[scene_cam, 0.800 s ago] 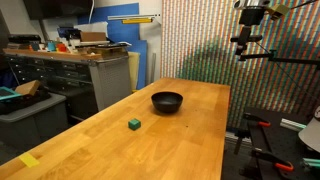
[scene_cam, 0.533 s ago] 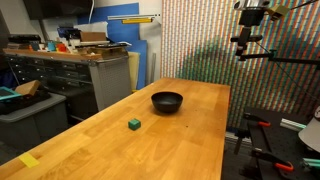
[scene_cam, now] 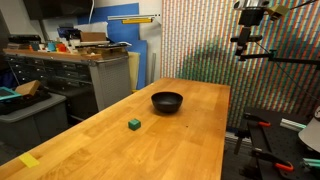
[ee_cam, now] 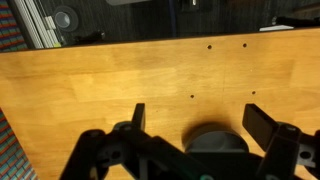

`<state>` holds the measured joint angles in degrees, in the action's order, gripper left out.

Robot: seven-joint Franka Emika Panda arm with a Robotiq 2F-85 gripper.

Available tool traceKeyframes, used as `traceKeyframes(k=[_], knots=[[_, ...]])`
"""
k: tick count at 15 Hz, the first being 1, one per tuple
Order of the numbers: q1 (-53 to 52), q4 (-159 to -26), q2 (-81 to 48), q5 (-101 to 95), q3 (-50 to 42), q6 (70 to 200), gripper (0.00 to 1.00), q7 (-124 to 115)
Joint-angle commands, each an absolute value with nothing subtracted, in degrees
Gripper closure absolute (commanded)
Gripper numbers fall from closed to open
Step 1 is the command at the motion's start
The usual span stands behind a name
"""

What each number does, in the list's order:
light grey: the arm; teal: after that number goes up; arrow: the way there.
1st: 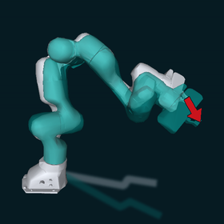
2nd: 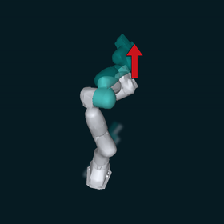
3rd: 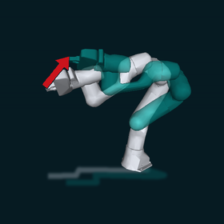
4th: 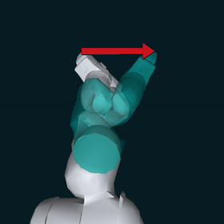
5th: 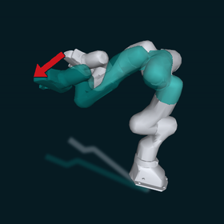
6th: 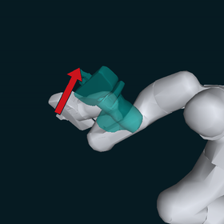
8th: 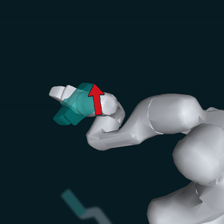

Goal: Put the green block in the black bowl

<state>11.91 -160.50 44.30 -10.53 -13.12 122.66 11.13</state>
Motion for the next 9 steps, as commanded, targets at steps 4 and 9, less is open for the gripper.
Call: traceKeyframes(k=[4,9], knots=[[10.06,-158.65,40.10,-9.97,-9.26,123.75,0.00,8.07],[7.96,-157.10,33.36,-9.46,-3.33,126.25,0.00,0.08]])
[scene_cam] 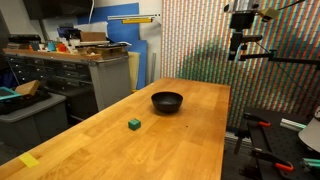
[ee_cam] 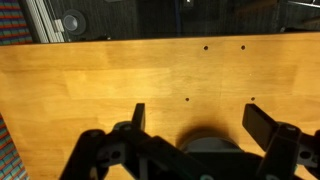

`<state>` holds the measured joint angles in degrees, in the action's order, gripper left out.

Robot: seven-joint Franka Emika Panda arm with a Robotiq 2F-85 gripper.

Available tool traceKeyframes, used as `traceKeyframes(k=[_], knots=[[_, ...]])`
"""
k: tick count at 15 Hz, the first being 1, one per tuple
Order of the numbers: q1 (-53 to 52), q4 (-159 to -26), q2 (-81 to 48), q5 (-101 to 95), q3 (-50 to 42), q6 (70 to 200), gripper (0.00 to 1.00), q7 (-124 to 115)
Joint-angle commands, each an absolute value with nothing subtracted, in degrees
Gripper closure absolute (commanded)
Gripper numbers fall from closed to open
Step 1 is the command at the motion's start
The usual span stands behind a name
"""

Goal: Put the green block in the black bowl

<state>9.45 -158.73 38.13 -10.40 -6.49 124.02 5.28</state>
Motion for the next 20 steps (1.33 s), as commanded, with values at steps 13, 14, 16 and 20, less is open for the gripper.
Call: traceKeyframes(k=[13,14,16,20], knots=[[1.09,-146.24,6.68,-6.91,9.24,138.11,0.00,-27.17],[0.45,-144.92,4.82,-7.37,9.50,139.05,0.00,-28.58],[-0.65,-142.13,0.63,-8.88,9.76,141.18,0.00,-31.90],[-3.36,-135.99,-7.95,-11.63,8.06,145.15,0.00,-37.91]])
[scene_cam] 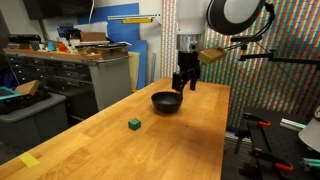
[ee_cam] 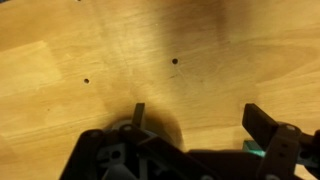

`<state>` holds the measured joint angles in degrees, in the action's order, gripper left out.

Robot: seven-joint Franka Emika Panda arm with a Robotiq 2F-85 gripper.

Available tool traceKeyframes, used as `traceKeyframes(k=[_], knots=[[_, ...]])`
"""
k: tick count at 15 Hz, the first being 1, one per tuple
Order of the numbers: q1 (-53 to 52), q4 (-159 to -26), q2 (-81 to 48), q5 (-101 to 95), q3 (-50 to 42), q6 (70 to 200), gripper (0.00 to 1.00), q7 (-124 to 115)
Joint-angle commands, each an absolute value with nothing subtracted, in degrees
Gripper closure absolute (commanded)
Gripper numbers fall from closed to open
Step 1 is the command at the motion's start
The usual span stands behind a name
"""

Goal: Put the green block in the black bowl

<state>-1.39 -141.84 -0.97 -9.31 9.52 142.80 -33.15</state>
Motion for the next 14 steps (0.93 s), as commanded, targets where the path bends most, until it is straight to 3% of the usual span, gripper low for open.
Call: traceKeyframes(k=[1,14], knots=[[-4.10,-134.15,-10.32,-11.95,7.46,145.85,0.00,-38.75],[-16.47,-111.30,-33.95,-10.50,-1.78,149.72,0.00,-39.60]])
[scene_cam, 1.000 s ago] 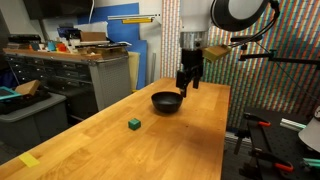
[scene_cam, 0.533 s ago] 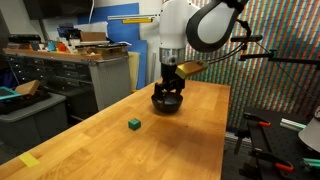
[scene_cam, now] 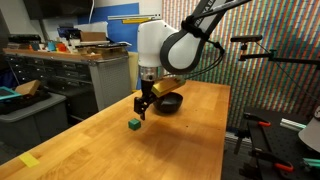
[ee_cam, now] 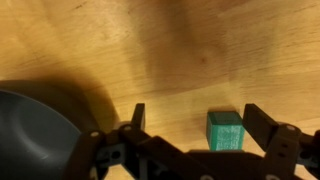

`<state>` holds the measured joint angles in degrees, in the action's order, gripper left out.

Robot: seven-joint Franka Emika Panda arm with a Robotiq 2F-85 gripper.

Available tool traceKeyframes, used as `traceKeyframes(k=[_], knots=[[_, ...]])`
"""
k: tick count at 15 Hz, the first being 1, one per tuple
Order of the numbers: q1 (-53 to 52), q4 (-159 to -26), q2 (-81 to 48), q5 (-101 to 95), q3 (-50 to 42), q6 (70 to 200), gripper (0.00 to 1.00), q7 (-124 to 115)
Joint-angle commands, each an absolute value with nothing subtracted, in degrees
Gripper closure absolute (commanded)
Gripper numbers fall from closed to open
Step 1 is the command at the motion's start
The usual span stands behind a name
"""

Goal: Put the green block in the black bowl

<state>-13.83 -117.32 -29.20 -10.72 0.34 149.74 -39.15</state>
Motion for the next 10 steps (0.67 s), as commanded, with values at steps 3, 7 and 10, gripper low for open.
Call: traceKeyframes(k=[3,7,10], knots=[[-17.83,-107.17,-37.57,-10.23,-2.77,150.13,0.00,-39.24],[-18.99,-102.68,-41.15,-10.18,-4.25,150.27,0.00,-38.84],[-18.58,-100.39,-43.19,-9.32,-4.12,149.98,0.00,-37.99]])
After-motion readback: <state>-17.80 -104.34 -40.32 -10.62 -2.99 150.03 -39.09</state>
